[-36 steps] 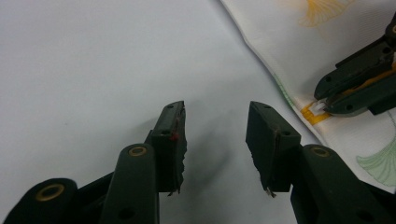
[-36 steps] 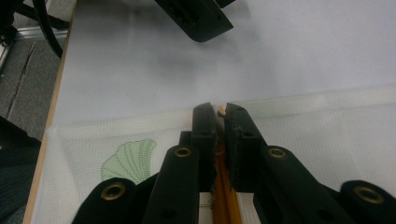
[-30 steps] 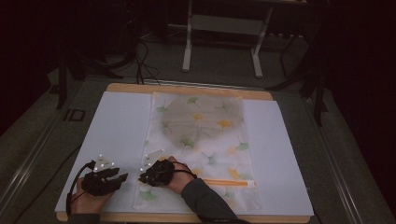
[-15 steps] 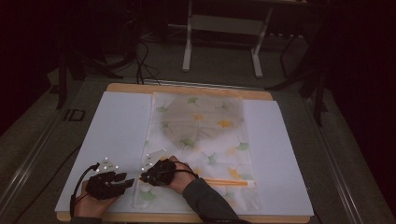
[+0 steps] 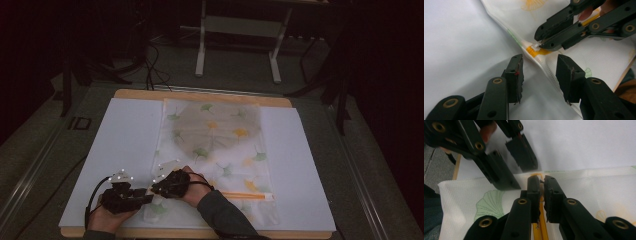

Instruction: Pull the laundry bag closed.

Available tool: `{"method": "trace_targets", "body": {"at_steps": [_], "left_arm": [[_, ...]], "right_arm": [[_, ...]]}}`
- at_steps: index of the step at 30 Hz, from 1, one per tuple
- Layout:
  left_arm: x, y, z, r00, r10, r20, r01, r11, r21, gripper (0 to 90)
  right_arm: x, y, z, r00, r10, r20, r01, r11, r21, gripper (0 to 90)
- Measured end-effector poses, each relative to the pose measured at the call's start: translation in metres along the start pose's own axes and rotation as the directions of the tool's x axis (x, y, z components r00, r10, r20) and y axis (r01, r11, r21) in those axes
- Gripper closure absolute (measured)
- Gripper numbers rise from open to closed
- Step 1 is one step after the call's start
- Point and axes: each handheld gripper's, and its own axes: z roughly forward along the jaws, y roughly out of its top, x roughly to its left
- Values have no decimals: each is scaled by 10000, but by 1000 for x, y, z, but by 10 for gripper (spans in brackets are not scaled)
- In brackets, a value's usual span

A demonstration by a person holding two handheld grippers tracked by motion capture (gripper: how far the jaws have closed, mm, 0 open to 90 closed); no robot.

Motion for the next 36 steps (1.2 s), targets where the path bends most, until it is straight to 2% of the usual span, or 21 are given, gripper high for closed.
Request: {"method": "trace_targets", "body": {"at_steps": [7,14,18,21,36], "left_arm": [[1,5,9,9992,-83,386,70,9995,322,603],[2,7,14,9975,-259,656,230,9987,445,674],[3,6,16,9965,-271,789,230,9984,526,802],[4,6,16,9962,-218,840,167,9980,612,858],[9,4,12,9942,-374,1004,333,9985,426,881]], "right_arm": [[-1,1,-6,10000,-37,54,37,10000,-93,837],[1,4,-8,9999,-137,23,137,9998,-123,837],[0,4,-7,9998,-175,-17,174,9998,-82,837],[-1,1,-7,9999,-105,-64,105,9999,-17,838],[-5,-8,-3,9996,152,-255,-150,9999,57,841]]}}
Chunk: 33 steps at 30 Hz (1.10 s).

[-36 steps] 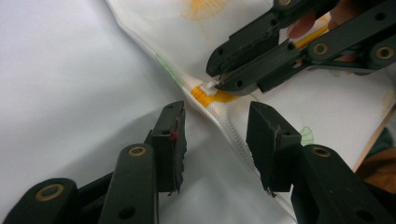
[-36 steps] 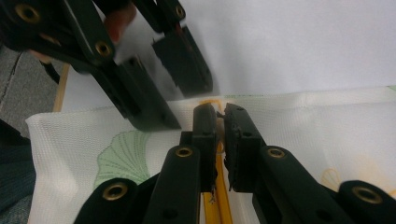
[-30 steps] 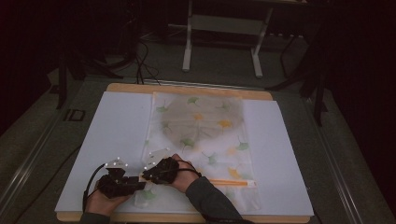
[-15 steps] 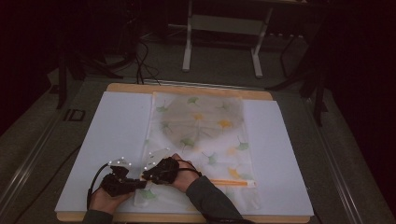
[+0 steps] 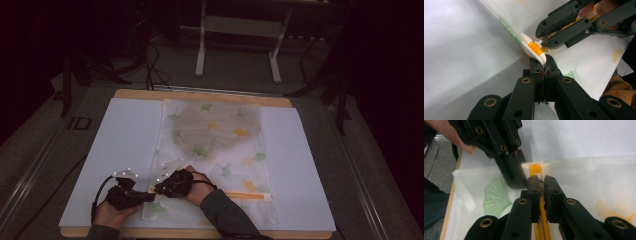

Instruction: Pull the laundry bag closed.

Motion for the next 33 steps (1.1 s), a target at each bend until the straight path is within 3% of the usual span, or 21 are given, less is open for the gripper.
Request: {"method": "trace_targets", "body": {"at_steps": [15,33], "left_arm": [[2,-1,-3,10000,25,-68,-26,9999,-141,881],[4,-3,-7,10000,57,-46,-59,9991,-425,881]], "right_arm": [[1,-8,3,10000,4,13,-5,9984,558,841],[4,-9,-5,9993,-50,363,1,9910,1338,842]]}}
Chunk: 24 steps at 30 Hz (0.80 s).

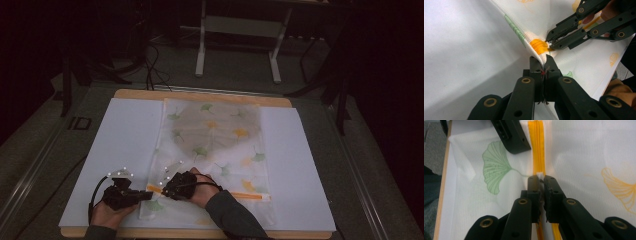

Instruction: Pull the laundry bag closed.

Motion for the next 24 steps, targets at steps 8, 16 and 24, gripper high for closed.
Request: {"method": "trace_targets", "body": {"at_steps": [8,16,24], "left_arm": [[0,0,-1,10000,30,-5,-30,10000,-24,881],[-1,-1,-1,9998,163,-73,-163,9999,-39,881],[-1,-1,-1,9995,310,-96,-310,9995,-31,882]], "right_arm": [[1,-3,-4,10000,-42,71,41,9998,185,841],[2,-8,-9,9999,-53,137,49,9996,287,842],[1,-12,-12,9998,-134,165,128,9993,348,841]]}}
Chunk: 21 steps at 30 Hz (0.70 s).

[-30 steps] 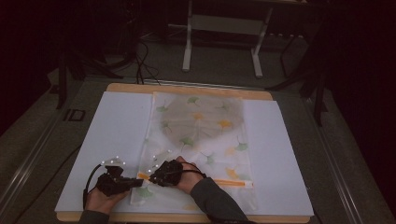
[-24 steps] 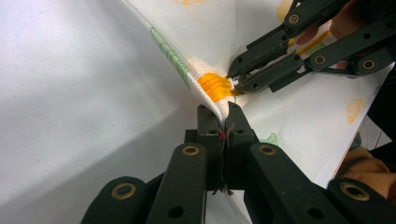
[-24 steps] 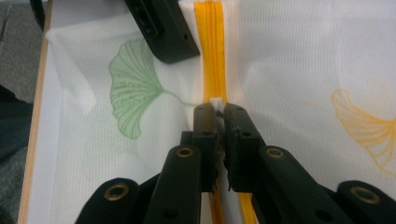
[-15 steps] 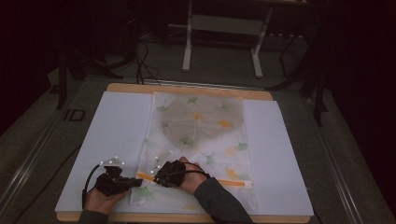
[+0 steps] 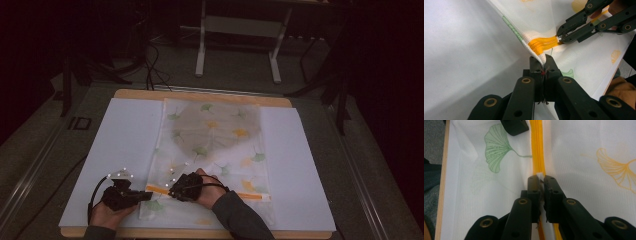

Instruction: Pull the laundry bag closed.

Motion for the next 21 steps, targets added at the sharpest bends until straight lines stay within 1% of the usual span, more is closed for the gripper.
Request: {"method": "trace_targets", "body": {"at_steps": [21], "left_arm": [[-1,0,-1,9999,147,-40,-147,9999,30,883]], "right_arm": [[0,-11,-9,9999,-41,167,38,9998,196,842]]}}
